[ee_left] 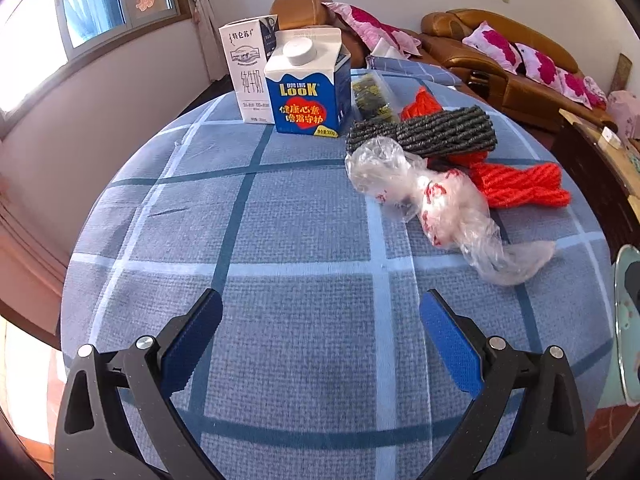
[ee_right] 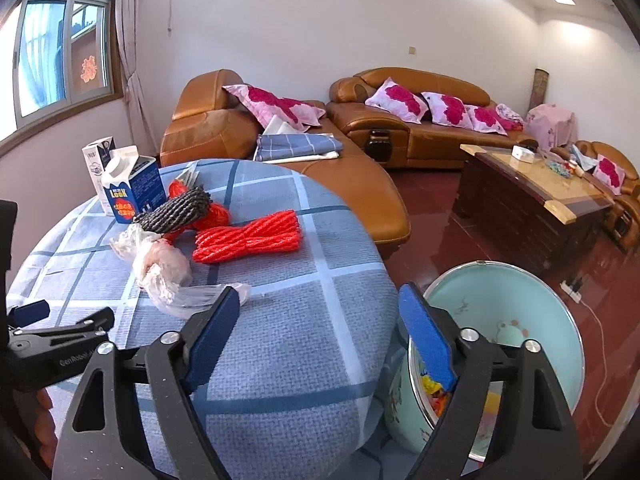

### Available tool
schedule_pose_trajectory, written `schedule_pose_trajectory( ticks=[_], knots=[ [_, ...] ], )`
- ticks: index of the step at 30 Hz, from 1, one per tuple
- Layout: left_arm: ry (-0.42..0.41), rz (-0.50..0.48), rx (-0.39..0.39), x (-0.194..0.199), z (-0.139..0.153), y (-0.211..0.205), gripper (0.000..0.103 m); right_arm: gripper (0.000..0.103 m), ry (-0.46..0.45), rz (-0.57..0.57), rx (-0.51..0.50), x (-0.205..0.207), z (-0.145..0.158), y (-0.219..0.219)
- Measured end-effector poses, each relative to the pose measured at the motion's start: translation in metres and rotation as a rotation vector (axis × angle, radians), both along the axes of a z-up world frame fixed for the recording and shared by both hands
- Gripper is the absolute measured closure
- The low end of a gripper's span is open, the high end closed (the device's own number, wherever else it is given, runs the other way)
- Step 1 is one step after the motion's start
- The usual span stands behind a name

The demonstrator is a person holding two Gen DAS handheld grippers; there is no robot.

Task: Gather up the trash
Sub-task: 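Move both grippers back over the table toward the clear bag and red net, then grasp the clear plastic bag with the left gripper while the right grasps the red net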

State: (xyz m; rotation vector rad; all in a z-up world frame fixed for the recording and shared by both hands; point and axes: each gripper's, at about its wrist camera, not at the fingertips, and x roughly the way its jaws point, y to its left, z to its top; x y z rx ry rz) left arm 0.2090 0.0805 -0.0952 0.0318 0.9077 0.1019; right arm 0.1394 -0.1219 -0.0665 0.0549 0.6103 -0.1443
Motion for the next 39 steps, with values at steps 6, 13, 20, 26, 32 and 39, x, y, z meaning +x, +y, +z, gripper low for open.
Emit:
schedule_pose_trajectory(
  ticks=[6, 13, 20, 26, 32, 39],
  knots=[
    [-0.012, -0.001, -0.033, 0.018, 0.007, -0.007, 0.007, 0.029, 0.021, -0.011, 0.018, 0.007, -0.007, -0.009],
    [-0.016, -0.024, -0.076, 0.051, 0.014, -0.036, 0.013, 0.029, 0.029, -0.026, 0.036, 0.016, -0.009, -0.02],
    [0.022, -0.037, -0.135, 0.073, -0.002, -0.047, 0.031, 0.029, 0.046, -0.003, 0.071, 0.036, -0.009, -0.028],
    [0.014, -0.109, -0.175, 0.069, -0.003, -0.049, 0.067, 0.029, 0.067, 0.032, 0.176, 0.074, -0.008, -0.032],
    [0.019, -0.108, -0.203, 0.058, 0.001, -0.026, 0.071, 0.029, 0.092, 0.047, 0.257, 0.107, -0.009, -0.029],
    [-0.008, -0.07, -0.164, 0.037, 0.013, 0.012, 0.071, 0.042, 0.199, 0.084, 0.308, 0.139, -0.033, -0.016]
  ],
)
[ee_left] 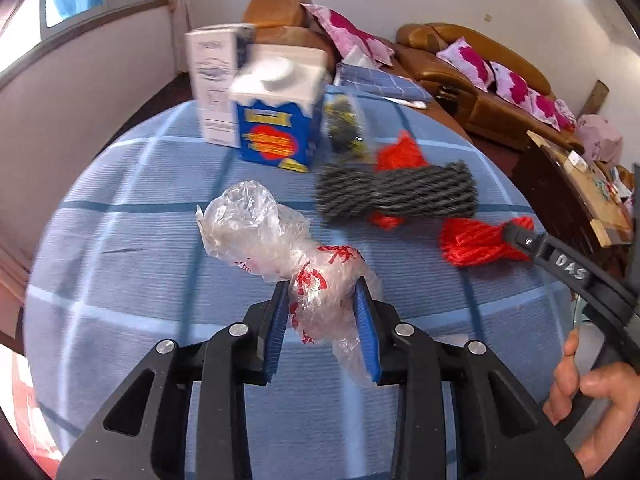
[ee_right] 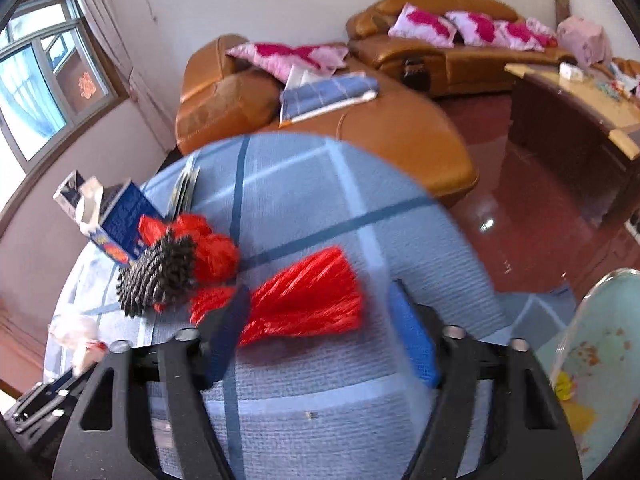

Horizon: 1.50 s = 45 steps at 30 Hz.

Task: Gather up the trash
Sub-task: 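Grasp the clear plastic bag with the left gripper while the right grasps the red net, then lift and carry the clear bag and red net over the teal bucket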

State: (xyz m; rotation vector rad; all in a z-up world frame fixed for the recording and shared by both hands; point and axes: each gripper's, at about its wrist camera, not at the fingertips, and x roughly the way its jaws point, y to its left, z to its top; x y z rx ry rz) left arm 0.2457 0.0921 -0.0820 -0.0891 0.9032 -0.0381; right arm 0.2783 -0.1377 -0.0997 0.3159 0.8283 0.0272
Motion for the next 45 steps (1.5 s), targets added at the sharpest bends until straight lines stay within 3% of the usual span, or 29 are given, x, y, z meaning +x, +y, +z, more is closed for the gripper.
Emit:
schedule_pose_trajectory(
  ticks=[1, 3, 4, 6, 14, 32, 45],
  knots=[
    [-0.006, 0.013, 0.014, -0.002, 0.001, 0.005, 0.071, 0.049, -0.004, 0.006, 0.008, 0.0, 0.0, 0.001],
    [-0.012, 0.032, 0.039, -0.004, 0.002, 0.009, 0.071, 0.084, 0.01, 0.029, 0.049, 0.002, -0.003, 0.003],
    [-0.009, 0.039, 0.042, -0.005, 0.001, 0.011, 0.071, 0.091, 0.024, 0.035, 0.057, 0.002, -0.005, 0.004],
    [-0.005, 0.038, 0.032, -0.006, 0.0, 0.014, 0.071, 0.094, 0.026, 0.031, 0.079, -0.003, -0.007, 0.003],
    [-0.015, 0.044, 0.024, -0.023, 0.006, 0.016, 0.071, 0.095, -0.067, 0.009, 0.052, -0.047, 0.021, -0.001],
    [-0.123, 0.016, 0.064, -0.084, 0.047, 0.003, 0.071, 0.096, -0.242, -0.012, 0.018, -0.146, 0.08, -0.009],
    [-0.163, -0.052, 0.115, -0.114, 0.061, -0.035, 0.071, 0.096, -0.288, -0.049, 0.017, -0.193, 0.09, -0.033]
  ],
)
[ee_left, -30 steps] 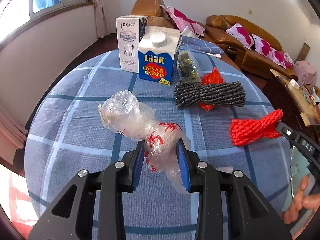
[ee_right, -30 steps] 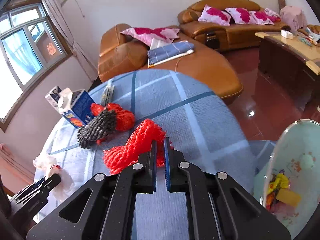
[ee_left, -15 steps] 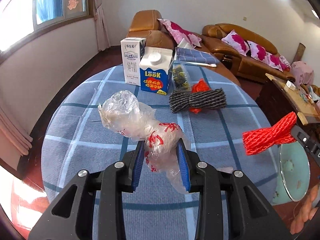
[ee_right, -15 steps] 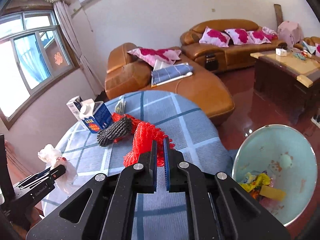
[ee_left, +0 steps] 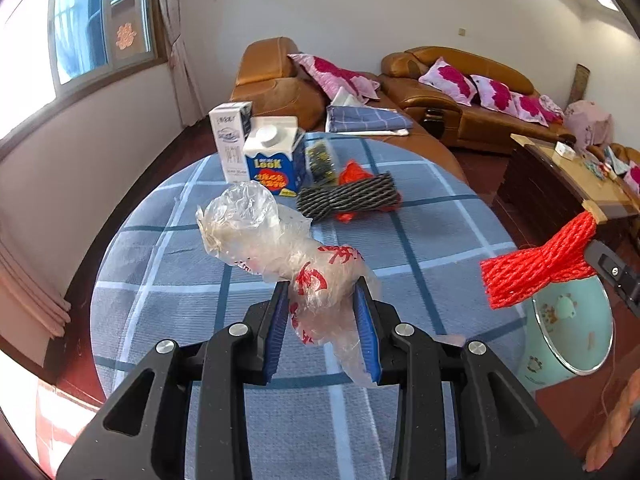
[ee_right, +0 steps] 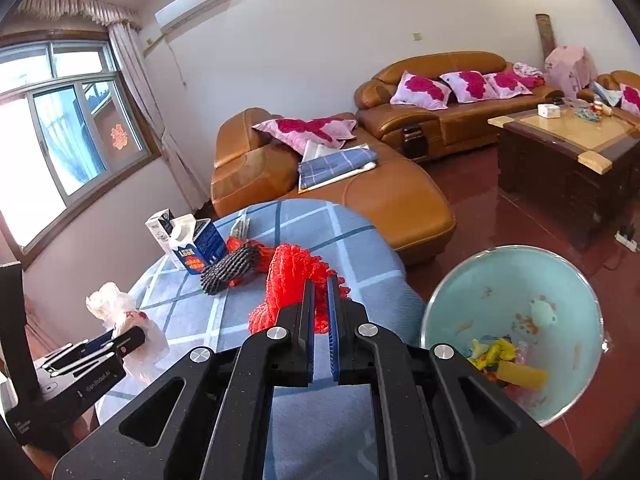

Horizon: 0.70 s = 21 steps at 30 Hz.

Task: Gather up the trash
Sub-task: 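Lift and carry the clear bag and red net over the teal bucket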

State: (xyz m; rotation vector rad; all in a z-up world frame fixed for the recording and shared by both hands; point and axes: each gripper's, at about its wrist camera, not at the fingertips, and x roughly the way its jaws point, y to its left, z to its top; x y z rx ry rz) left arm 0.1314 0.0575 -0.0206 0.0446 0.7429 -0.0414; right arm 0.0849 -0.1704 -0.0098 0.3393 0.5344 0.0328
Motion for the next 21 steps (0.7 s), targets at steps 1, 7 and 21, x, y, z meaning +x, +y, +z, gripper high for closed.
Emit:
schedule_pose_trajectory(
  ticks=[1, 7, 21],
  knots=[
    [-0.004, -0.008, 0.005, -0.004, 0.002, -0.005, 0.071, 0.096, -0.002, -0.004, -0.003, -0.002, 0.0, -0.001],
    [-0.016, -0.054, 0.03, -0.017, 0.004, -0.029, 0.071, 0.096, -0.018, -0.037, -0.013, -0.024, 0.0, -0.017],
    [-0.033, -0.137, 0.067, -0.033, 0.01, -0.076, 0.071, 0.096, -0.05, -0.131, 0.0, -0.06, 0.001, -0.06]
  ],
)
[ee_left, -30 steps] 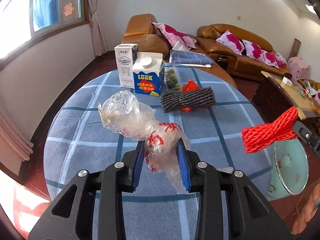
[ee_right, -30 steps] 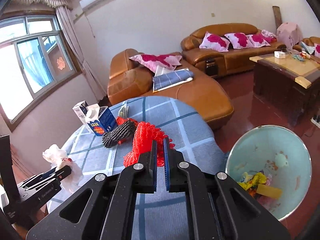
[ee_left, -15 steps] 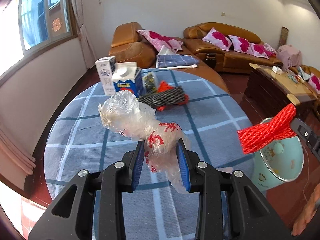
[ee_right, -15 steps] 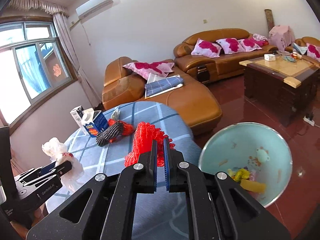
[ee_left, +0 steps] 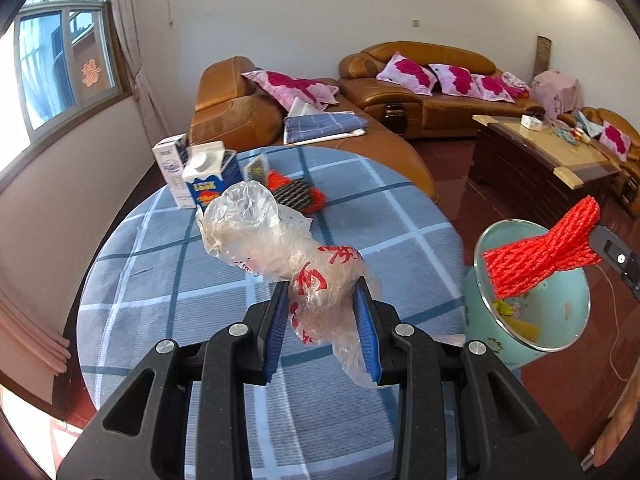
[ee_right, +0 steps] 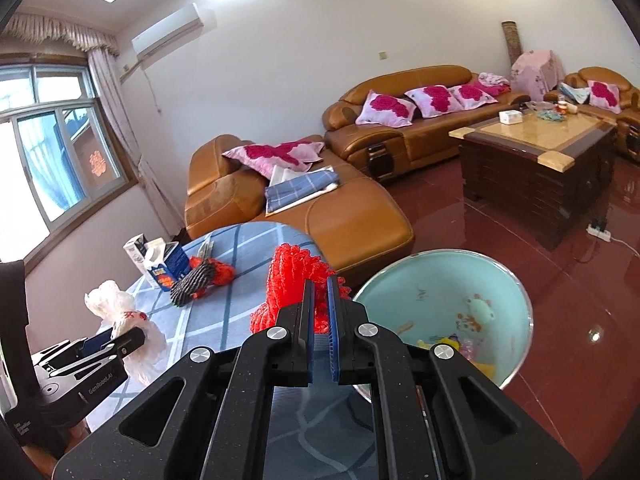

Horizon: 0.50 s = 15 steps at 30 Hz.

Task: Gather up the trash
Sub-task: 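Lift and carry the clear bag and red net over the teal bucket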

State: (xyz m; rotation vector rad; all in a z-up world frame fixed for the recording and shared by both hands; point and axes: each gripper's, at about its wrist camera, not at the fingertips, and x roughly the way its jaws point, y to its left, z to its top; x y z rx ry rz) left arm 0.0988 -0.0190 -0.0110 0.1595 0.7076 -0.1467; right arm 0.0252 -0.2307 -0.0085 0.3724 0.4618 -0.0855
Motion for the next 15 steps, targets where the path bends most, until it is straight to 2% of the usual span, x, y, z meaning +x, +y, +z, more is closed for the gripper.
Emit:
schedule_pose_trajectory(
  ticks=[15],
  knots=[
    [0.007, -0.091, 0.028, -0.005, -0.005, -0.051, 0.071, 0.096, 0.005, -0.109, 0.004, -0.017, -0.013, -0.038]
  ],
)
